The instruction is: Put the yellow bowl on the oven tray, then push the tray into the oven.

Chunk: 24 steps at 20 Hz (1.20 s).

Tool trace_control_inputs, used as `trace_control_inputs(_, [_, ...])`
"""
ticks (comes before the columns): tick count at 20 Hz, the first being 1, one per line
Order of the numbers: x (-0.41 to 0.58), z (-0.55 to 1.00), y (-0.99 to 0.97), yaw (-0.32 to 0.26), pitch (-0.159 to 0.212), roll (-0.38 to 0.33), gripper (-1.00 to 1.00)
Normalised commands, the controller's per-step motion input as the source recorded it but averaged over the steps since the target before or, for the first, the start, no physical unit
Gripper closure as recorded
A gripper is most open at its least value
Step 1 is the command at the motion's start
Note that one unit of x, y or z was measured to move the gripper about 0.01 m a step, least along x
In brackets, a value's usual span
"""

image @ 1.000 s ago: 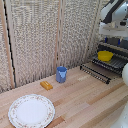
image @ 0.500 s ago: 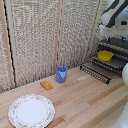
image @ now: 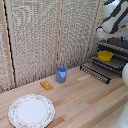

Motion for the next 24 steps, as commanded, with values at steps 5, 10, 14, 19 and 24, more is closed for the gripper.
trace_control_inputs(5, [-0.173,0.11,0.19,0.218,0.27,-0.202,-1.0])
trace_control_inputs(10, [0.059,0.07,0.37,0.169,0.197,-0.186,-1.0])
trace_control_inputs(14, [0.219,-0.04,0.34,0.165,0.113,-0.235,-1.0])
trace_control_inputs(19, [0.25,-0.15,0.36,0.124,0.078,-0.308,-1.0])
trace_control_inputs(24, [0.027,-0.06,0.29,0.14,0.149,-0.305,-1.0])
